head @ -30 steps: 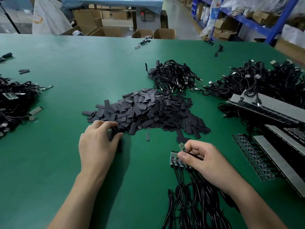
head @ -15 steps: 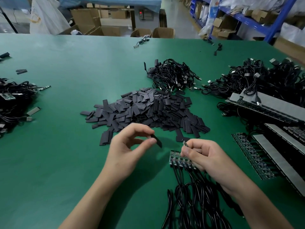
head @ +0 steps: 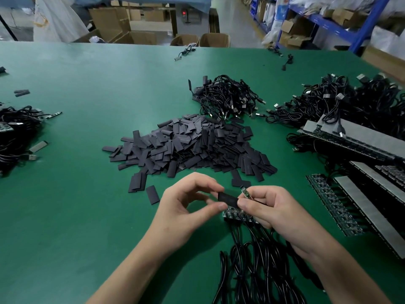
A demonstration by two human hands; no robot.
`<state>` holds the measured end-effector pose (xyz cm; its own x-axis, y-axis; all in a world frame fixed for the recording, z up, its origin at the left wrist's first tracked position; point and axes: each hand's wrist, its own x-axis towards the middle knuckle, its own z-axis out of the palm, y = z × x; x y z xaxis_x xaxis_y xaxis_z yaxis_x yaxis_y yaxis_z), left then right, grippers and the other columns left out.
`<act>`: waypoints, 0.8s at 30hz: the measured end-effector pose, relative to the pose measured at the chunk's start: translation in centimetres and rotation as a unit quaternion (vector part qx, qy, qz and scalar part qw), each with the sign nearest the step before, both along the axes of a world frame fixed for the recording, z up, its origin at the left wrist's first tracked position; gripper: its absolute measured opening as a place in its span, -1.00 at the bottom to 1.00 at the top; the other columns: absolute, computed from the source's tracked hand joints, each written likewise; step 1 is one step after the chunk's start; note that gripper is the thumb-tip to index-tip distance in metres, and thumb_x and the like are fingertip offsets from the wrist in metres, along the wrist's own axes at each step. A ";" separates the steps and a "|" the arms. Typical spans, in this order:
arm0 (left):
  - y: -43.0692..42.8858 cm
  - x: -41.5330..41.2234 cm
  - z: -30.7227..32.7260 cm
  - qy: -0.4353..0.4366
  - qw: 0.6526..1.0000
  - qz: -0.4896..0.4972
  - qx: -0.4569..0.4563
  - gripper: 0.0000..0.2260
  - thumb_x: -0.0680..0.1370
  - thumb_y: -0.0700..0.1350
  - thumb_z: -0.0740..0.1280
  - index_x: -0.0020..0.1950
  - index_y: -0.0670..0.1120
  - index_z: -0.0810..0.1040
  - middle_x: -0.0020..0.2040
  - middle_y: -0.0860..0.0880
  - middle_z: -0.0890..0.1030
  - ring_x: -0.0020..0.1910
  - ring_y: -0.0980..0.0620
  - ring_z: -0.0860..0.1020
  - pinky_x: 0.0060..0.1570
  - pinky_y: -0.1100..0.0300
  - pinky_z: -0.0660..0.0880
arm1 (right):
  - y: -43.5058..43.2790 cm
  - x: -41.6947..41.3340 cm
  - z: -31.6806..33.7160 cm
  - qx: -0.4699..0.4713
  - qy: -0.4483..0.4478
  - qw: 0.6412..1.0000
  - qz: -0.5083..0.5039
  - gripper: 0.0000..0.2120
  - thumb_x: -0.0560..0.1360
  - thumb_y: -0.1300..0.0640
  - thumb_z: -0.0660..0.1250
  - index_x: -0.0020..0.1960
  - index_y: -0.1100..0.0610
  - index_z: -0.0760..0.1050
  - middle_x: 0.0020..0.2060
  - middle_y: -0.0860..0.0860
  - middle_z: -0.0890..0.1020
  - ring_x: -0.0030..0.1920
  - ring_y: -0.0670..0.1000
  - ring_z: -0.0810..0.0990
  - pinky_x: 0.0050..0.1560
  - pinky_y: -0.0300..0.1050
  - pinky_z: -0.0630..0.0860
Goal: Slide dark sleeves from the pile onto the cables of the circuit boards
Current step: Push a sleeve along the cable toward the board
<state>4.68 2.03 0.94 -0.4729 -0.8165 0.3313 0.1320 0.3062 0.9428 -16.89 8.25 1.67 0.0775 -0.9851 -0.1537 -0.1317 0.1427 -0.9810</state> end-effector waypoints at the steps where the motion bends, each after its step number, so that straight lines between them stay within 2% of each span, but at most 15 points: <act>1: 0.0 0.0 -0.1 -0.024 0.999 0.007 -0.033 -0.81 0.46 -0.12 0.54 0.06 0.01 0.68 0.00 0.04 0.66 0.00 0.01 0.64 0.00 0.19 0.56 | 0.0 -0.1 -0.1 -0.002 0.001 1.000 -0.003 -0.84 0.62 0.12 0.40 -0.06 0.18 0.67 -0.49 -0.22 0.50 -0.50 -0.26 0.42 -0.39 -0.50 0.32; 4: 0.0 0.0 -0.3 -0.105 0.985 0.036 -0.129 -0.77 0.50 -0.11 0.55 0.14 -0.02 0.70 -0.01 0.07 0.65 -0.02 0.00 0.63 -0.07 0.19 0.55 | 0.0 0.2 0.1 -0.009 0.013 1.000 -0.003 -0.86 0.61 0.08 0.42 -0.02 0.12 0.70 -0.35 -0.15 0.68 -0.34 -0.26 0.59 -0.23 -0.48 0.44; 6: 0.0 0.0 -0.5 -0.151 0.972 0.052 -0.172 -0.75 0.50 -0.07 0.56 0.17 -0.02 0.71 -0.02 0.10 0.63 -0.03 0.08 0.62 -0.03 0.29 0.50 | 0.0 0.5 0.1 -0.009 0.042 0.999 -0.008 -0.81 0.54 -0.05 0.42 0.00 0.05 0.71 -0.16 0.00 0.76 -0.14 -0.13 0.69 0.03 -0.20 0.57; 7: 0.1 0.0 -0.5 -0.166 0.967 0.056 -0.185 -0.74 0.50 -0.04 0.56 0.17 -0.01 0.72 -0.03 0.10 0.63 -0.03 0.11 0.62 -0.01 0.32 0.48 | -0.1 0.6 0.0 -0.008 0.050 0.999 -0.010 -0.78 0.52 -0.09 0.41 0.00 0.03 0.70 -0.12 0.04 0.76 -0.09 -0.08 0.70 0.10 -0.05 0.56; 8: 0.1 0.0 -0.5 -0.176 0.964 0.057 -0.193 -0.74 0.49 -0.02 0.55 0.17 -0.01 0.73 -0.04 0.10 0.63 -0.04 0.13 0.62 0.00 0.34 0.48 | 0.0 0.6 0.0 -0.009 0.054 0.998 -0.008 -0.77 0.51 -0.10 0.41 0.00 0.02 0.70 -0.11 0.05 0.77 -0.07 -0.06 0.70 0.13 0.01 0.56; 10: 0.1 0.1 -0.6 -0.187 0.960 0.063 -0.199 -0.76 0.49 0.01 0.54 0.14 -0.01 0.74 -0.06 0.11 0.64 -0.05 0.15 0.62 -0.02 0.33 0.48 | 0.0 0.8 0.0 -0.019 0.059 0.998 -0.001 -0.79 0.51 -0.11 0.40 -0.01 -0.01 0.70 -0.12 -0.01 0.76 -0.07 -0.07 0.70 0.09 -0.04 0.58; 11: 0.0 0.1 -0.6 -0.186 0.961 0.069 -0.194 -0.77 0.49 0.01 0.54 0.13 0.00 0.74 -0.06 0.13 0.64 -0.06 0.14 0.62 -0.05 0.32 0.49 | 0.0 0.8 0.0 -0.027 0.062 0.998 -0.002 -0.79 0.51 -0.13 0.39 -0.02 -0.02 0.69 -0.15 -0.06 0.75 -0.10 -0.10 0.70 0.02 -0.15 0.58; 13: -0.1 0.1 -0.6 -0.164 0.971 0.079 -0.158 -0.79 0.49 0.00 0.54 0.10 0.02 0.75 -0.06 0.13 0.66 -0.05 0.09 0.63 -0.12 0.23 0.52 | 0.0 0.7 0.2 -0.045 0.067 0.997 -0.019 -0.75 0.54 -0.17 0.35 -0.06 -0.01 0.65 -0.31 -0.15 0.66 -0.26 -0.19 0.60 -0.14 -0.36 0.46; 14: -0.3 0.2 -0.6 -0.148 0.977 0.081 -0.132 -0.80 0.48 0.00 0.54 0.08 0.03 0.75 -0.06 0.13 0.68 -0.04 0.06 0.64 -0.13 0.19 0.52 | 0.0 0.6 0.3 -0.046 0.061 0.997 -0.030 -0.72 0.56 -0.18 0.31 -0.07 0.01 0.64 -0.40 -0.17 0.55 -0.36 -0.20 0.50 -0.23 -0.38 0.41; 16: -0.5 0.4 -0.5 -0.127 0.984 0.086 -0.092 -0.81 0.47 0.00 0.54 0.07 0.06 0.75 -0.05 0.11 0.69 -0.04 0.03 0.64 -0.14 0.13 0.53 | 0.0 0.2 0.6 -0.023 0.030 0.999 -0.037 -0.66 0.60 -0.17 0.20 -0.10 0.02 0.62 -0.44 -0.16 0.31 -0.43 -0.14 0.28 -0.35 -0.35 0.30; 17: -0.6 0.4 -0.6 -0.124 0.985 0.087 -0.081 -0.82 0.46 -0.02 0.54 0.06 0.08 0.75 -0.05 0.12 0.69 -0.03 0.02 0.64 -0.14 0.11 0.53 | 0.0 0.1 0.7 -0.013 0.025 0.999 -0.029 -0.65 0.60 -0.15 0.17 -0.13 0.03 0.60 -0.43 -0.16 0.26 -0.42 -0.12 0.24 -0.36 -0.35 0.27; 19: -0.7 0.4 -0.6 -0.123 0.986 0.084 -0.071 -0.82 0.46 -0.03 0.53 0.06 0.11 0.74 -0.05 0.14 0.69 -0.03 0.04 0.64 -0.13 0.10 0.52 | 0.0 0.2 0.9 -0.015 0.059 0.998 -0.003 -0.65 0.60 -0.13 0.15 -0.19 0.02 0.57 -0.43 -0.16 0.25 -0.41 -0.11 0.24 -0.35 -0.32 0.25; 22: -0.7 0.3 -0.8 -0.128 0.987 0.070 -0.067 -0.81 0.46 -0.04 0.53 0.06 0.11 0.74 -0.05 0.14 0.70 -0.03 0.04 0.64 -0.14 0.12 0.51 | 0.1 0.7 0.9 -0.045 0.124 0.991 0.033 -0.66 0.58 -0.17 0.19 -0.22 -0.04 0.58 -0.41 -0.04 0.27 -0.37 -0.04 0.25 -0.31 -0.09 0.23; 24: -0.7 0.3 -1.0 -0.131 0.987 0.064 -0.070 -0.82 0.45 -0.03 0.54 0.05 0.10 0.75 -0.06 0.14 0.70 -0.03 0.03 0.64 -0.15 0.11 0.51 | 0.2 0.7 0.9 -0.055 0.134 0.989 0.042 -0.64 0.56 -0.23 0.18 -0.22 -0.04 0.59 -0.41 0.00 0.29 -0.37 0.00 0.25 -0.29 -0.03 0.20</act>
